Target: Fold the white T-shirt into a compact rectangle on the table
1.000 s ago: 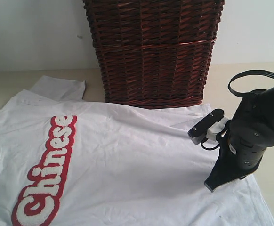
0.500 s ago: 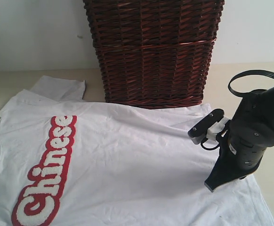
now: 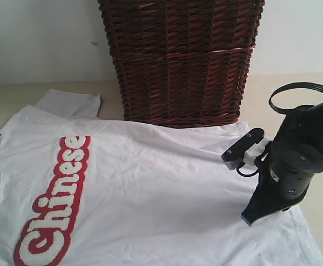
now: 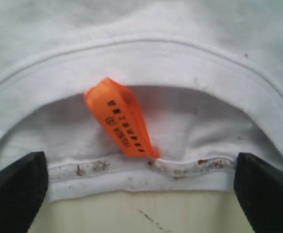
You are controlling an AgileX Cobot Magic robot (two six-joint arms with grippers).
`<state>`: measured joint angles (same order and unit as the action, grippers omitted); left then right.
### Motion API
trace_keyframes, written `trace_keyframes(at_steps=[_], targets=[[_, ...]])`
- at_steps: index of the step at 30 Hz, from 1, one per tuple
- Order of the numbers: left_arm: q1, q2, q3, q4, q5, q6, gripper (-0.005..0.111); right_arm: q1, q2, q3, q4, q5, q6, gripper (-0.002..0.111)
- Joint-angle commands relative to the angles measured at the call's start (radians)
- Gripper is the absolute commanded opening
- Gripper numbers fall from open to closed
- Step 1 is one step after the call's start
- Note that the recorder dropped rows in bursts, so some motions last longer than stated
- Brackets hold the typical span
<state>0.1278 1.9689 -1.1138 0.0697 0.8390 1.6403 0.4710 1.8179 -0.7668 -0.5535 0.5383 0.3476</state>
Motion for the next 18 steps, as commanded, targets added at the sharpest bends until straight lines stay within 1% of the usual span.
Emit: trace_keyframes(at_steps=[1,5,10,18], targets=[[0.038,-0.003,-0.003,-0.028,0.002,-0.026,0.105,-0.006,0.025,0.015,0.030,-0.037,-0.004,0.000],[0.065,-0.003,-0.003,-0.050,0.000,-0.020,0.105,-0.006,0.025,0.015,0.030,-0.037,-0.004,0.000],[0.059,-0.003,-0.003,-0.096,-0.007,0.016,0.105,-0.006,0.025,0.015,0.032,-0.037,-0.004,0.000],[0.059,-0.003,-0.003,-0.093,-0.034,0.057,0.105,-0.006,0.025,0.015,0.032,-0.037,-0.004,0.000]])
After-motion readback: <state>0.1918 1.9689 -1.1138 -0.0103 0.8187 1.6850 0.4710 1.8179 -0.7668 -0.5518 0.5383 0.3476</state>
